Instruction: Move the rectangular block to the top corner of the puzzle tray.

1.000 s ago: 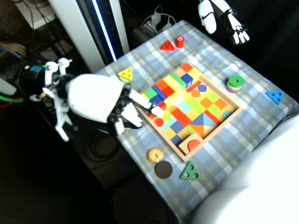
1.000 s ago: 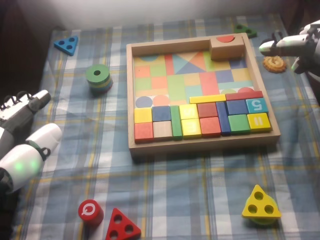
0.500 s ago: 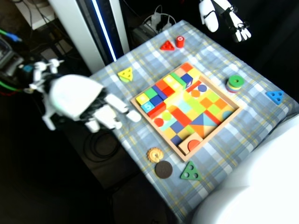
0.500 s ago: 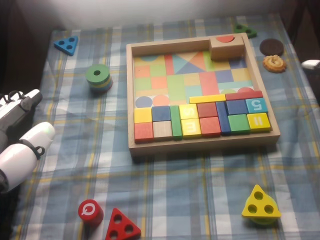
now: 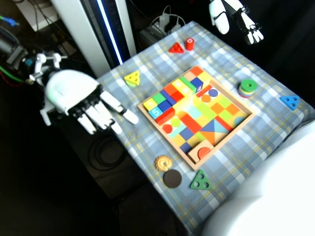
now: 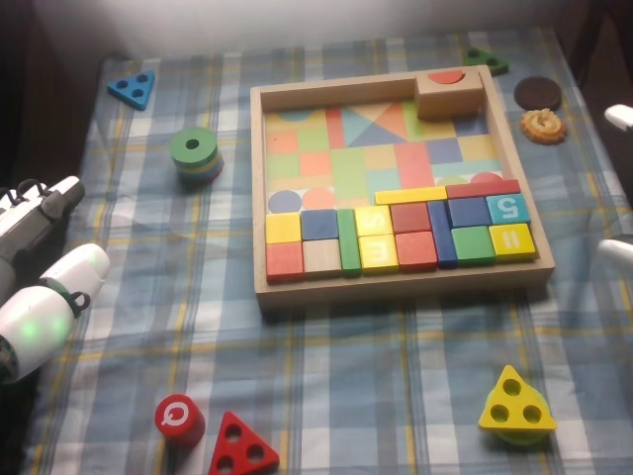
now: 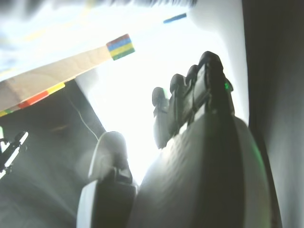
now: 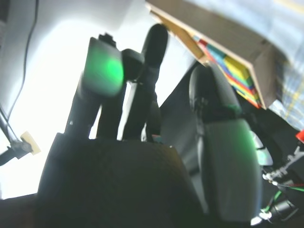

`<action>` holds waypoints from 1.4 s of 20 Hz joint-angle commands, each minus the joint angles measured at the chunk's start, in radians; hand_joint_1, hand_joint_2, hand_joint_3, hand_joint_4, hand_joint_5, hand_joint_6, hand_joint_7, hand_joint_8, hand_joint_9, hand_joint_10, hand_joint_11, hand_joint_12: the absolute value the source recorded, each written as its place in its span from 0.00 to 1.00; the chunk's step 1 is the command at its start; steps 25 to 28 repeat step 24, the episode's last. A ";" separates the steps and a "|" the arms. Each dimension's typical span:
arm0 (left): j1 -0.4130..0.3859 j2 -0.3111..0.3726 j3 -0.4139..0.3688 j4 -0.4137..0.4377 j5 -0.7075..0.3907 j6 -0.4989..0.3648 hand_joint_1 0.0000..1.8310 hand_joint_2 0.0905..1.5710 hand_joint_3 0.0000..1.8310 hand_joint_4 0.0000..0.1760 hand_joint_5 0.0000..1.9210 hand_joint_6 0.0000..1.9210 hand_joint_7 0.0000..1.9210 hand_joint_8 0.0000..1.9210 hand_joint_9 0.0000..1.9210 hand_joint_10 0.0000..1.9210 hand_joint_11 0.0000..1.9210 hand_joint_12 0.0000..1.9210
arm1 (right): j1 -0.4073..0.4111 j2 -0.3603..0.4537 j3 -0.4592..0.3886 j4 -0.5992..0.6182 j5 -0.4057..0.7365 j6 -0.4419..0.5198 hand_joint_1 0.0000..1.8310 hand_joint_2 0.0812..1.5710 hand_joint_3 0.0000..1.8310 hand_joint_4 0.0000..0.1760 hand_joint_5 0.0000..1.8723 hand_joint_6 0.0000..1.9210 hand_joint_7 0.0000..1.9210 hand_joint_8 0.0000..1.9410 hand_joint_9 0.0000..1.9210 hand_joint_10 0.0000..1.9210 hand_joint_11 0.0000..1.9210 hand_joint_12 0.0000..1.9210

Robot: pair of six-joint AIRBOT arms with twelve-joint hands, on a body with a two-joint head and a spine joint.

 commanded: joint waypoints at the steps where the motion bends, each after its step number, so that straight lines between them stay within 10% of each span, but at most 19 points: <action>1: -0.004 0.001 0.002 0.034 -0.112 -0.007 0.10 0.90 0.00 0.42 0.15 0.00 0.08 0.00 0.00 0.00 0.00 0.00 | 0.000 -0.002 -0.004 -0.019 0.149 -0.006 0.02 0.70 0.00 0.00 0.13 0.00 0.23 0.02 0.20 0.30 0.07 0.78; 4: -0.004 -0.007 0.002 0.033 -0.115 -0.008 0.12 0.90 0.00 0.33 0.16 0.00 0.08 0.00 0.00 0.00 0.00 0.00 | -0.015 -0.013 -0.017 0.001 0.173 -0.006 0.00 0.67 0.00 0.01 0.12 0.00 0.15 0.00 0.17 0.05 0.00 0.61; 5: -0.004 -0.009 0.002 0.033 -0.117 -0.008 0.11 0.90 0.00 0.29 0.16 0.00 0.08 0.00 0.00 0.00 0.00 0.00 | -0.022 -0.020 -0.021 0.009 0.188 -0.007 0.00 0.66 0.00 0.31 0.11 0.00 0.11 0.00 0.11 0.01 0.00 0.41; 6: -0.004 -0.011 0.002 0.033 -0.117 -0.008 0.11 0.90 0.00 0.29 0.16 0.00 0.08 0.00 0.00 0.00 0.00 0.00 | -0.027 -0.023 -0.027 0.018 0.202 -0.011 0.00 0.66 0.00 0.31 0.11 0.00 0.11 0.00 0.11 0.01 0.00 0.41; 7: -0.004 -0.014 0.002 0.032 -0.117 -0.008 0.10 0.89 0.00 0.34 0.16 0.00 0.09 0.00 0.00 0.00 0.00 0.00 | -0.036 -0.028 -0.032 0.032 0.224 -0.011 0.00 0.65 0.00 0.44 0.13 0.00 0.10 0.01 0.05 0.01 0.00 0.21; 8: -0.004 -0.015 0.002 0.031 -0.117 -0.008 0.10 0.90 0.00 0.34 0.16 0.00 0.09 0.00 0.00 0.00 0.00 0.00 | -0.041 -0.032 -0.034 0.040 0.233 -0.011 0.00 0.64 0.00 0.27 0.12 0.00 0.08 0.01 0.02 0.01 0.00 0.09; 10: -0.004 -0.018 0.002 0.030 -0.119 -0.008 0.10 0.89 0.00 0.32 0.16 0.00 0.08 0.00 0.00 0.00 0.00 0.00 | -0.048 -0.042 -0.041 0.059 0.254 -0.011 0.00 0.63 0.00 0.28 0.11 0.00 0.06 0.00 0.00 0.00 0.00 0.00; 16: -0.002 -0.028 0.013 0.022 -0.127 -0.008 0.06 0.88 0.00 0.34 0.16 0.00 0.09 0.00 0.00 0.00 0.00 0.00 | -0.079 -0.066 -0.068 0.117 0.346 -0.056 0.00 0.63 0.00 0.00 0.12 0.00 0.08 0.01 0.01 0.00 0.00 0.00; 21: -0.003 -0.030 0.024 0.022 -0.122 -0.008 0.06 0.89 0.00 0.28 0.15 0.00 0.08 0.00 0.00 0.00 0.00 0.00 | -0.106 -0.073 -0.079 0.147 0.363 -0.094 0.00 0.61 0.00 0.50 0.12 0.00 0.08 0.00 0.01 0.00 0.01 0.00; 22: -0.003 -0.031 0.024 0.022 -0.123 -0.008 0.09 0.89 0.00 0.20 0.15 0.00 0.09 0.00 0.00 0.00 0.00 0.00 | -0.106 -0.078 -0.079 0.148 0.367 -0.094 0.00 0.62 0.00 0.14 0.12 0.00 0.08 0.00 0.01 0.00 0.00 0.00; 28: -0.002 -0.040 0.027 0.016 -0.124 -0.008 0.09 0.89 0.00 0.21 0.15 0.00 0.09 0.00 0.00 0.00 0.00 0.00 | -0.105 -0.093 -0.077 0.160 0.381 -0.094 0.00 0.63 0.00 0.29 0.11 0.00 0.08 0.00 0.01 0.00 0.01 0.00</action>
